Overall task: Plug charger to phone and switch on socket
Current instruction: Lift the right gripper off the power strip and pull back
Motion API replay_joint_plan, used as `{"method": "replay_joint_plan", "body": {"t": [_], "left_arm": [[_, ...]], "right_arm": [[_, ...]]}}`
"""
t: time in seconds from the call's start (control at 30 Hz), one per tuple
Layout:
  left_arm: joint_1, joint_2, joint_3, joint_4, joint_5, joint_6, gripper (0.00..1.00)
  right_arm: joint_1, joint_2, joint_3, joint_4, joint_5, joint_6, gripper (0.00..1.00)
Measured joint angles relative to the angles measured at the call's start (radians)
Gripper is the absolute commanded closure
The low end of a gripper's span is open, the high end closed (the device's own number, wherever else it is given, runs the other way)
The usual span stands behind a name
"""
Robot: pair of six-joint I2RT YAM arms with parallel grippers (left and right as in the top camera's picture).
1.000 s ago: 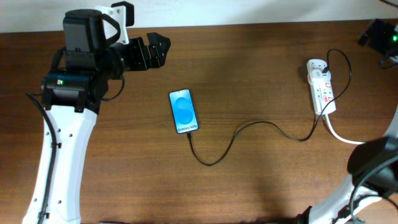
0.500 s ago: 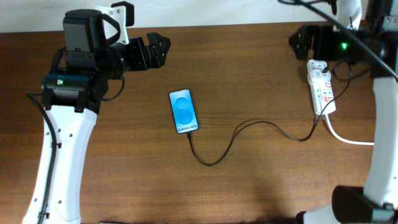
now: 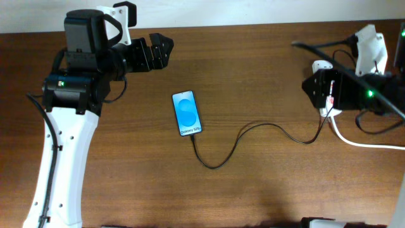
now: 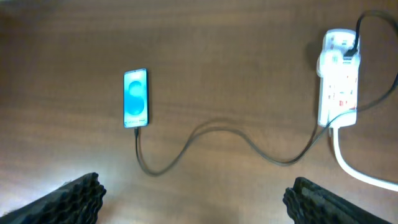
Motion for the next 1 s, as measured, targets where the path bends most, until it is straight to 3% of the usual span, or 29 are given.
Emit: {"method": "replay_joint_plan", "body": {"t": [0.37, 0.73, 1.0], "left_arm": [[0.000, 0.000, 0.000, 0.000, 0.000, 0.000, 0.01], [0.000, 0.000, 0.000, 0.000, 0.000, 0.000, 0.01], [0.000, 0.000, 0.000, 0.000, 0.000, 0.000, 0.01]], "right_arm": [[0.000, 0.001, 0.001, -0.008, 0.000, -0.005, 0.02], [0.000, -0.002, -0.003, -0.008, 0.029, -0.107, 0.02], [0.000, -0.126, -0.137, 0.232, 0.068, -0.133, 0.02]]}}
